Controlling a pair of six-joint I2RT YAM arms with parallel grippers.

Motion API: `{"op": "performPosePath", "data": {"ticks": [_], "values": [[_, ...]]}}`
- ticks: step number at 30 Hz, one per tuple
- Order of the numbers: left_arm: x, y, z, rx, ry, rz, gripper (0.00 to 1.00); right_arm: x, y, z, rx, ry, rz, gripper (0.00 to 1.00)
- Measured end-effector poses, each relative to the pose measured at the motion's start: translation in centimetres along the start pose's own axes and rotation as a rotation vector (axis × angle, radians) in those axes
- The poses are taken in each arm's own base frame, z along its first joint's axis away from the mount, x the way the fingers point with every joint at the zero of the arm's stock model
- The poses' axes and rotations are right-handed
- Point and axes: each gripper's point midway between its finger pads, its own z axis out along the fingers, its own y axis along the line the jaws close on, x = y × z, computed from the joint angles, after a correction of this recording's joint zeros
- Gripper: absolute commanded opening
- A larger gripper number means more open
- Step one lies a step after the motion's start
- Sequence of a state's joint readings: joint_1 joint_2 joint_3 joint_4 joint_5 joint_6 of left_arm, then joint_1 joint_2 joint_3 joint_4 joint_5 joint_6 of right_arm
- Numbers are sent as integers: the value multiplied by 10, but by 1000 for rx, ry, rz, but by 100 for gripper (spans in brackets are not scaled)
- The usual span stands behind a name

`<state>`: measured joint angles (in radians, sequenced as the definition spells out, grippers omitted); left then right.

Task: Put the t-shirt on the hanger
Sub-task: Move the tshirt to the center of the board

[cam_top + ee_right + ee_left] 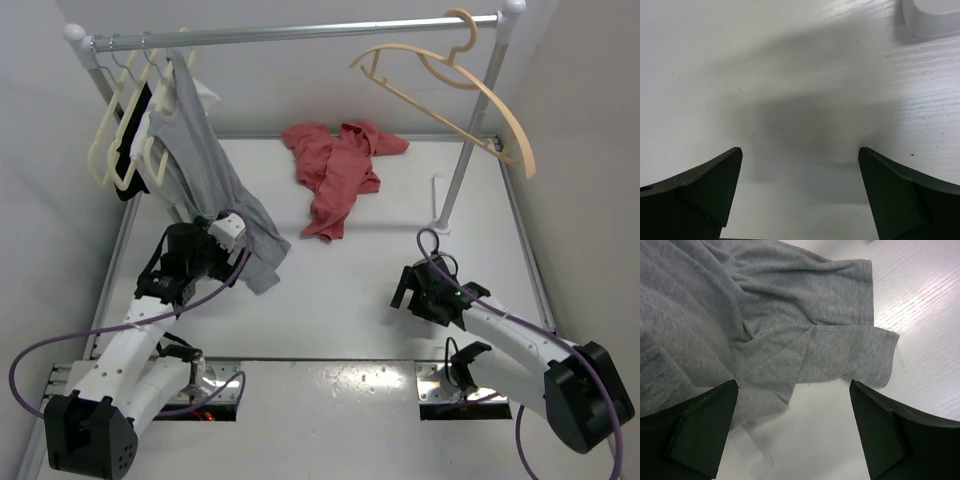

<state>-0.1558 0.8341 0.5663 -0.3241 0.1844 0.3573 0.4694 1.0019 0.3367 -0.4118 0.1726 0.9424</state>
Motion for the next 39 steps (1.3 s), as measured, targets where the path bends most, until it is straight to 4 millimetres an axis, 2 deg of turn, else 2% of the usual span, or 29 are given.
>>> {"op": "performPosePath", "data": {"ticks": [5, 8, 13, 18, 20, 22, 26, 29, 31, 35, 37, 39], "values": [[0, -3, 0, 1, 1, -55, 100, 0, 0, 0, 0, 0, 0, 100], [-2, -13, -2, 73, -7, -3, 100, 0, 0, 0, 1, 1, 0, 100], [-11, -45, -7, 270, -39, 137, 97, 1, -1, 0, 7, 7, -1, 100], [-21, -82, 2, 404, -6, 293, 96, 0, -5, -4, 59, 40, -20, 100], [-30, -94, 8, 433, 14, 353, 99, -7, -2, -7, 74, 35, -32, 100], [-47, -103, 16, 449, 30, 385, 99, -22, 9, -11, 76, 20, -47, 100], [-118, -107, 50, 401, -46, 314, 99, -45, 29, -9, 76, 7, -68, 100], [-157, -107, 84, 353, -119, 218, 99, -61, 46, -3, 79, 8, -89, 100], [-171, -111, 107, 349, -133, 168, 99, -70, 56, 2, 79, 9, -103, 100], [-189, -123, 168, 336, -108, 100, 99, -83, 69, 10, 76, 7, -121, 100], [-190, -124, 200, 311, -88, 80, 99, -87, 74, 12, 73, 5, -135, 100], [-180, -126, 229, 291, -68, 78, 99, -90, 77, 14, 67, 1, -148, 100]]}}
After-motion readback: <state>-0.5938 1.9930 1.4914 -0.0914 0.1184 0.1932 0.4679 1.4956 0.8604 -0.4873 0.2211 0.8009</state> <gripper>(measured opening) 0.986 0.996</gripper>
